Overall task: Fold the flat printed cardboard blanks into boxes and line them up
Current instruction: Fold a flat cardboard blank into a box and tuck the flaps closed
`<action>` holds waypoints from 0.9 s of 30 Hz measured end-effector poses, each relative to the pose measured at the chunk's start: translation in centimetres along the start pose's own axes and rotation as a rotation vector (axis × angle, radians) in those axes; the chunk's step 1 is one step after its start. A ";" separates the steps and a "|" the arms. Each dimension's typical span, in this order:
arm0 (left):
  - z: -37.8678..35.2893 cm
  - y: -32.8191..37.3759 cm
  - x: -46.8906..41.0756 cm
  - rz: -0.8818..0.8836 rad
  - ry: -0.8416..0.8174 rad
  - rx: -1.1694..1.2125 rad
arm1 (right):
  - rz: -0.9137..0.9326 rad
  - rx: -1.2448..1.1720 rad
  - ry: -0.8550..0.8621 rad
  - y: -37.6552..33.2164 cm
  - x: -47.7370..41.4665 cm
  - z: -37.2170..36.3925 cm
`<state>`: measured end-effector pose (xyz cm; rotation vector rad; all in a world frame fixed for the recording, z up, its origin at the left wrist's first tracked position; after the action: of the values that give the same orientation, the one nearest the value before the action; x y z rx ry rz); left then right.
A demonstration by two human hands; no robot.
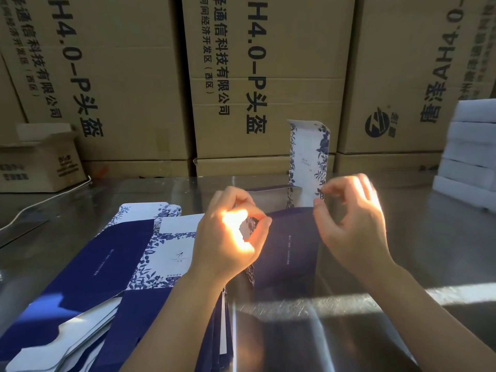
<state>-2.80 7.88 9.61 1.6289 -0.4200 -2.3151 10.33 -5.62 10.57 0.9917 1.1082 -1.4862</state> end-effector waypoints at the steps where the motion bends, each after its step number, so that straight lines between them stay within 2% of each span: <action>1: 0.0 -0.1 0.0 0.017 -0.004 0.011 | -0.116 -0.062 0.005 0.4 0.2 -0.2; 4: 0.1 0.0 0.2 0.050 0.029 0.067 | -0.525 -0.277 -0.101 1.6 1.4 -1.7; 6: 0.2 -0.2 0.1 0.086 0.032 0.134 | -0.721 -0.364 -0.194 1.9 2.2 -2.7; 11: -0.1 -1.4 -0.2 0.283 -0.037 0.144 | -0.916 -0.463 -0.313 2.5 3.3 -4.1; 16: -0.4 -2.5 -0.1 0.436 -0.044 0.135 | -0.874 -0.473 -0.319 3.2 2.8 -3.8; 27: -0.4 -2.8 -0.1 0.375 0.007 0.054 | -0.693 -0.586 -0.377 4.3 1.8 -3.6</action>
<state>-2.56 10.44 8.52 1.4355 -0.7239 -2.0322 14.45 -2.98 7.30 -0.1046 1.5511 -1.6247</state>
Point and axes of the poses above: each hand's wrist, its own x-axis away from the middle knuckle, its own z-axis out of the back of the hand, y = z × x, the point moved 4 cm from there along -x, towards the middle knuckle, and after that the axes turned 10 degrees about z, right-handed, at the moved point
